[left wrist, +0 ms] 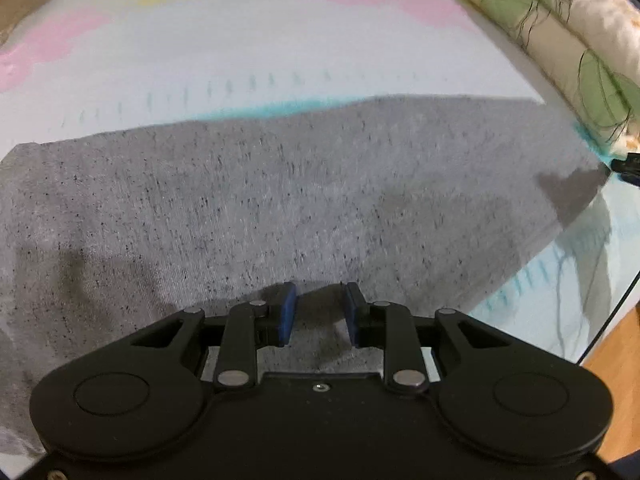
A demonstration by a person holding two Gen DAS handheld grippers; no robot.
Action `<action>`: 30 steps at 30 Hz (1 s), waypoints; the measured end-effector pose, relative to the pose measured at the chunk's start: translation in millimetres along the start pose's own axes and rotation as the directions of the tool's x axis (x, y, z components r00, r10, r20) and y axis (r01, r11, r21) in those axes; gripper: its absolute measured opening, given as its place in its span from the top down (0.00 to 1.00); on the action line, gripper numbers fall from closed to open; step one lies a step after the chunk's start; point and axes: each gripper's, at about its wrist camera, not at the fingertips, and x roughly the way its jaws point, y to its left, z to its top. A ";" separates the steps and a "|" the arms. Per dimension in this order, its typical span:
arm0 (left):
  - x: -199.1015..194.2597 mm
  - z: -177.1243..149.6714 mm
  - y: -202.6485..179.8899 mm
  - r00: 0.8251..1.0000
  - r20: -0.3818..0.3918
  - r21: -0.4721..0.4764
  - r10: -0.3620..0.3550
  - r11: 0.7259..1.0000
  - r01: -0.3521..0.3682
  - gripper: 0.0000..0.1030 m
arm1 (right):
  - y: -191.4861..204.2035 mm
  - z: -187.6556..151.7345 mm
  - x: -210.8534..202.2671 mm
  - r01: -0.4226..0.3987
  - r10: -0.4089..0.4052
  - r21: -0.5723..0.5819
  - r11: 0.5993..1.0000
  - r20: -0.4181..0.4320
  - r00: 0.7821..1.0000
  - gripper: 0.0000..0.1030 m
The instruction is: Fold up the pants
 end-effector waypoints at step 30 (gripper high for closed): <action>-135.9 18.6 111.9 0.967 0.159 -0.069 0.199 0.979 -0.190 0.60 | 198.3 23.2 -123.6 -0.507 0.478 -0.529 0.681 -0.202 0.854 0.81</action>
